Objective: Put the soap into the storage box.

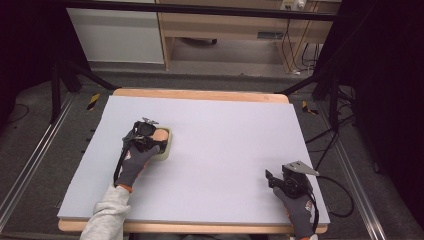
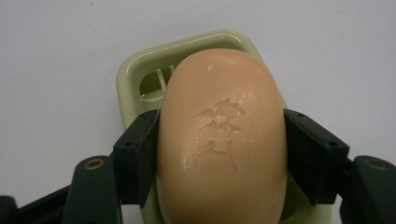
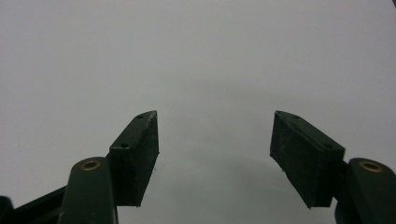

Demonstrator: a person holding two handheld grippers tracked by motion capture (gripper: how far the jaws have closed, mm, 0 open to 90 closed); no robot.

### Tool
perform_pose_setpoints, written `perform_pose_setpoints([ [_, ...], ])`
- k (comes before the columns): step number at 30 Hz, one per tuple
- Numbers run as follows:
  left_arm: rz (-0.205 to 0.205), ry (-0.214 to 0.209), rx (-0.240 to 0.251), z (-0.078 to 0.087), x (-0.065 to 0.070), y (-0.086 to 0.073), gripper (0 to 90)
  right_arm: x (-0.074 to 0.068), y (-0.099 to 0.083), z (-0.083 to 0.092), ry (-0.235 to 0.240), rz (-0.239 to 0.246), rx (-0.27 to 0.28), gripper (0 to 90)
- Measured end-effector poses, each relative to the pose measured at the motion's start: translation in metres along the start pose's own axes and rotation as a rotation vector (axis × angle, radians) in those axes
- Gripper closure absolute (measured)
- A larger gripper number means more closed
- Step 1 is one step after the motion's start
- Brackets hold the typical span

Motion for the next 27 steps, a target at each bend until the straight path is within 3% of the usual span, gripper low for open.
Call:
perform_pose_setpoints([
  [20,-0.006,0.007,0.005,-0.0005,0.0005,-0.0001,30.8,0.0000,0.0000,0.0001,-0.001,0.002,0.000,32.5],
  [27,0.001,-0.010,0.033,0.0076,-0.0019,0.0028,27.5,-0.0002,0.0002,0.0007,0.001,-0.002,0.001,32.5],
])
Point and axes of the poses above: each handheld gripper's, and its own axes: z roughly backward along the jaws, y roughly out of its top, x roughly to its right, the point moved 5 cm from there along -z, roughly forward along the jaws, and after that the axes turned 10 degrees about z, right-handed, at the moved point
